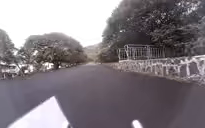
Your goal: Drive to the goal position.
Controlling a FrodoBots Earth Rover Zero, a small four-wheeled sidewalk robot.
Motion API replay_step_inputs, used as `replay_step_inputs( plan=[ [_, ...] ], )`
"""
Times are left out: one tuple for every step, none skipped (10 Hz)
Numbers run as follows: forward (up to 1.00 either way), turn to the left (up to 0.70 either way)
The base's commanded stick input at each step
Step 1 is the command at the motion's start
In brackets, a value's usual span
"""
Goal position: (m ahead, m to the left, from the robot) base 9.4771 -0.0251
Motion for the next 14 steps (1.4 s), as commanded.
replay_step_inputs(
  plan=[
    [1.0, -0.02],
    [1.0, -0.01],
    [1.0, 0.0],
    [1.0, 0.0],
    [1.0, 0.0],
    [1.0, -0.01],
    [1.0, -0.32],
    [1.0, -0.4],
    [1.0, -0.33],
    [1.0, 0.0],
    [1.0, 0.0],
    [1.0, 0.0],
    [1.0, 0.0],
    [1.0, 0.0]
  ],
)
